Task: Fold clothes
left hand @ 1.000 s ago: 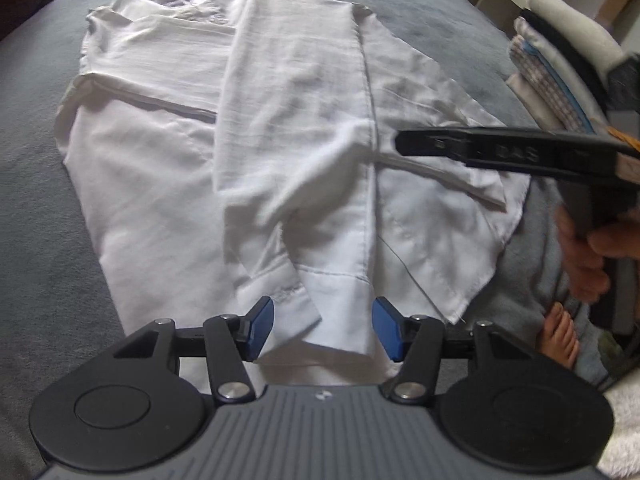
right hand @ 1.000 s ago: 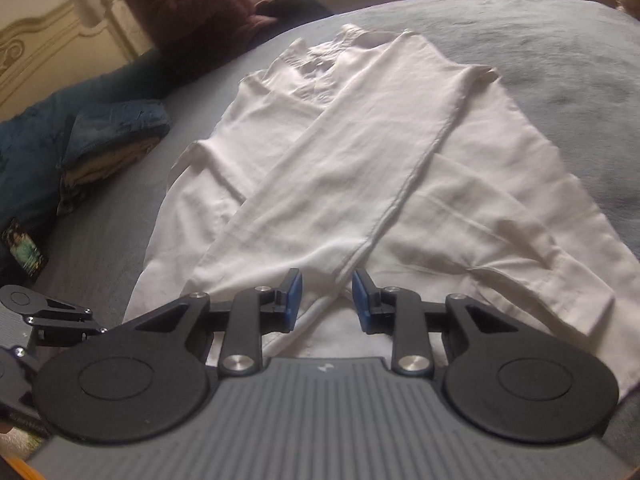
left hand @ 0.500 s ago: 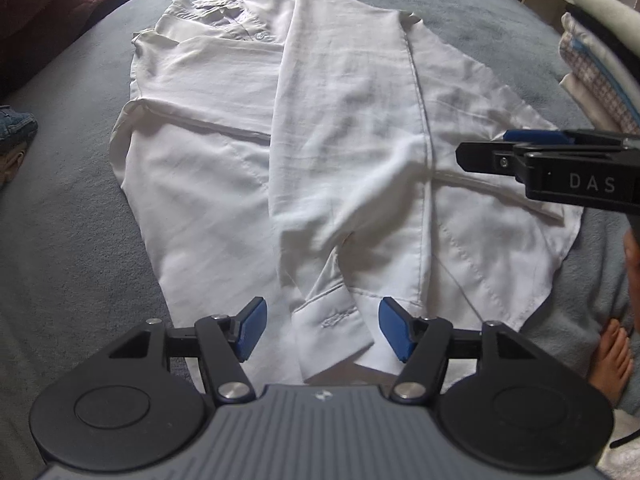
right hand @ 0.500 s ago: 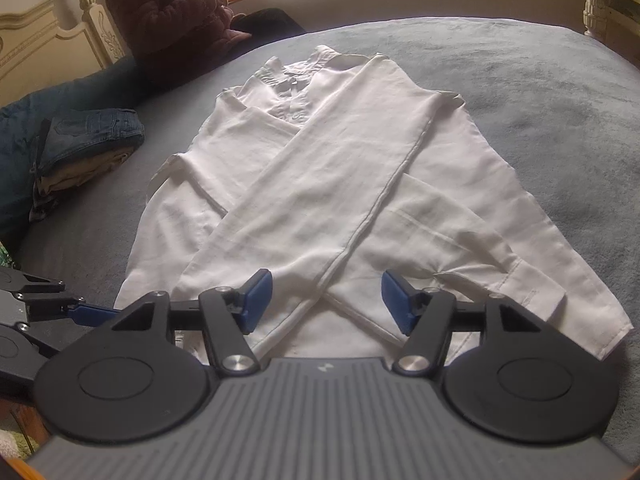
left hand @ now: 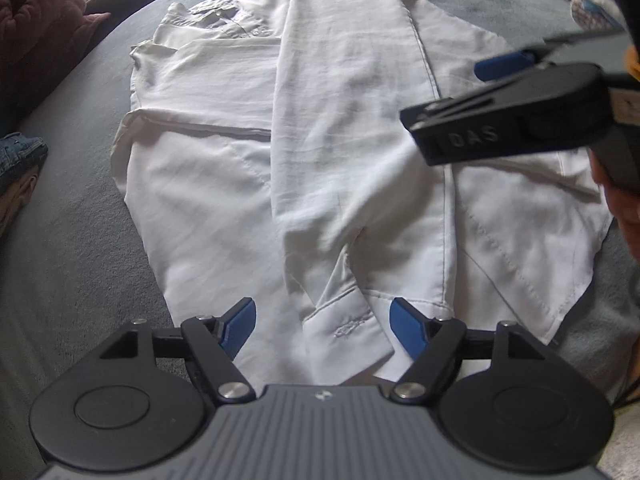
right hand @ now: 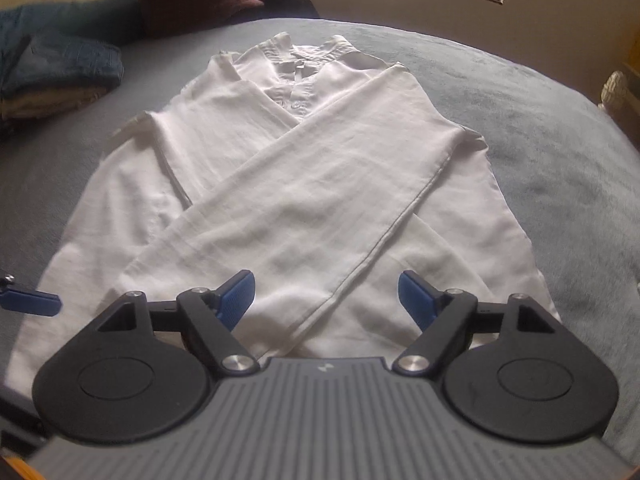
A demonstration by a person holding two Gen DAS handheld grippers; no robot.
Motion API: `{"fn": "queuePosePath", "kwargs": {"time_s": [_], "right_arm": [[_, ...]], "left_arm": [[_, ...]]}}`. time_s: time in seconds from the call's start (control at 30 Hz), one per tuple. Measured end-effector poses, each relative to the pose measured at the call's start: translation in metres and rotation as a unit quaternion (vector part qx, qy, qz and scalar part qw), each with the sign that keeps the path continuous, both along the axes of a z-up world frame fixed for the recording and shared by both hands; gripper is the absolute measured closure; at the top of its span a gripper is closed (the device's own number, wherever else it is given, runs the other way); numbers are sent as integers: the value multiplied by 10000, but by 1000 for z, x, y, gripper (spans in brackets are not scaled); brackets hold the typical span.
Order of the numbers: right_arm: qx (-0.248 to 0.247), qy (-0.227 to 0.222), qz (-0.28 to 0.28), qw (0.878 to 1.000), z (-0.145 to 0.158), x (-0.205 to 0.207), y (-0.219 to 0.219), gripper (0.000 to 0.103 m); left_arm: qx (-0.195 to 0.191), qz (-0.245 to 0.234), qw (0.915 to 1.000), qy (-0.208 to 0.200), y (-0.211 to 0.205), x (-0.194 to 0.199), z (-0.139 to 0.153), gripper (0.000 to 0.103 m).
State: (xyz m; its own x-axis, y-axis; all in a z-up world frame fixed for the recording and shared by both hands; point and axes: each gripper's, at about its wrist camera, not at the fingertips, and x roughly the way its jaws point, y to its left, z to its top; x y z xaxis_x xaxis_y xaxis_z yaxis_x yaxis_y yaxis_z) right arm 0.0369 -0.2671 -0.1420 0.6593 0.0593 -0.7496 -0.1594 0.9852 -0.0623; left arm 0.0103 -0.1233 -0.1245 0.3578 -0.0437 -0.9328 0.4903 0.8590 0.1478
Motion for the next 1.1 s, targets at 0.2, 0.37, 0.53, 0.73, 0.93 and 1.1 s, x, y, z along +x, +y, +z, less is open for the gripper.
{"fn": "queuePosePath", "kwargs": {"time_s": [0.2,0.37,0.53,0.73,0.93,1.1], "right_arm": [[-376,59,223,9990,-17,10,9,24],[-445,56,299,9985,-25,15,11,24],[-374,81,271,9989,-25,19,9,24],[-391,87,287,9988,-25,19,8,23],[-327,42,241,9992,-21,18,6,23],[-22,-164,67,9998,-4,13,-6,22]], "left_arm": [[84,-36,9999,78,0,2,-8,28],[76,-6,9999,122,-1,4,-11,27],[99,-3,9999,136,0,5,-13,24],[118,13,9998,134,-2,5,-13,24],[179,-59,9998,44,-4,2,-10,23],[152,-175,9997,-96,-7,2,-3,23]]}}
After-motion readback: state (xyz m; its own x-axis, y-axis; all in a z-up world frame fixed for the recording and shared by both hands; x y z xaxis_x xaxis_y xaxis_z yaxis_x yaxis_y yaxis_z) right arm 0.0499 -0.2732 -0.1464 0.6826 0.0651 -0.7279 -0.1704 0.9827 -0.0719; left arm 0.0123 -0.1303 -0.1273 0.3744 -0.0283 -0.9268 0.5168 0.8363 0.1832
